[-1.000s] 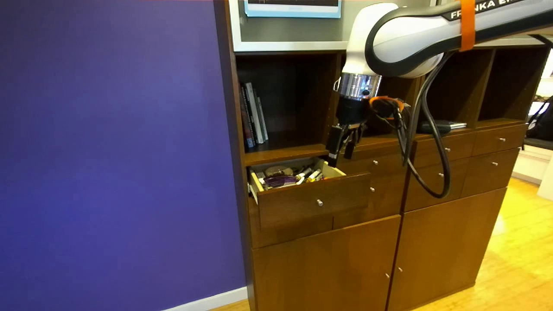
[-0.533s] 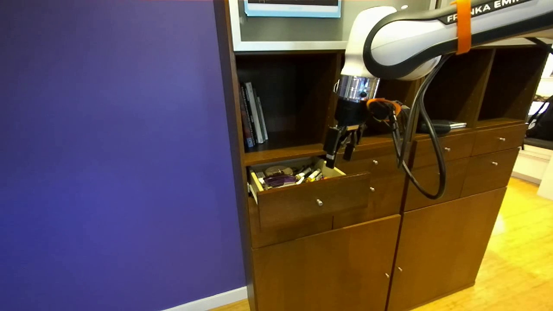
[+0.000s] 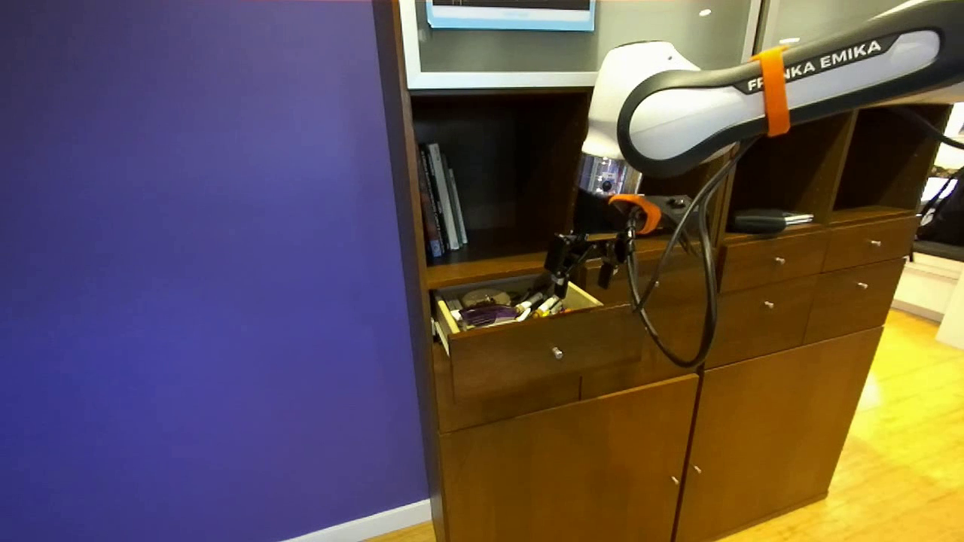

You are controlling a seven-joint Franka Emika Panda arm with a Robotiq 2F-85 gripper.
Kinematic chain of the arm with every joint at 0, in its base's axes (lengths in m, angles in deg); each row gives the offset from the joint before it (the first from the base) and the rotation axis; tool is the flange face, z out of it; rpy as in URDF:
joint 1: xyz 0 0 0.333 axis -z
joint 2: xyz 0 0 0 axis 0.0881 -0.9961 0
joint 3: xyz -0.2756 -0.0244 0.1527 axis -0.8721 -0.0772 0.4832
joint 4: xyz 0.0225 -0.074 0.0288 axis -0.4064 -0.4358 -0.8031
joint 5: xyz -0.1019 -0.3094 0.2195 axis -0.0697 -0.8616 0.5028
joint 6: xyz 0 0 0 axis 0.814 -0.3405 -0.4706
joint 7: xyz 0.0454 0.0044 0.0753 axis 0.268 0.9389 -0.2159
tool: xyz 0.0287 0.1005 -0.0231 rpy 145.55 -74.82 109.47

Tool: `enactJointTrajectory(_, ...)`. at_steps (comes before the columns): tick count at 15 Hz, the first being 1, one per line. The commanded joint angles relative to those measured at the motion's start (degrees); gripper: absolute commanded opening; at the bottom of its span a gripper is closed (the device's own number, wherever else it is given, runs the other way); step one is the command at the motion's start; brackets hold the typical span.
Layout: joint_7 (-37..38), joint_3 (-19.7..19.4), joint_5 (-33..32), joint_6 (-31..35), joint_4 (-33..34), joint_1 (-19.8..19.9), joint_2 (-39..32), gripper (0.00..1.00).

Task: Pull the drawer open fully

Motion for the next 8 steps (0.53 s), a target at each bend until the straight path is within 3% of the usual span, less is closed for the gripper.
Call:
enactJointTrajectory(1,11.6,-1.2,-7.3,2.1,1.1,-2.0,-1.4,1.00)
enactJointTrajectory(8,19.8,-1.3,-8.1,5.6,0.6,-2.5,-3.4,1.00)
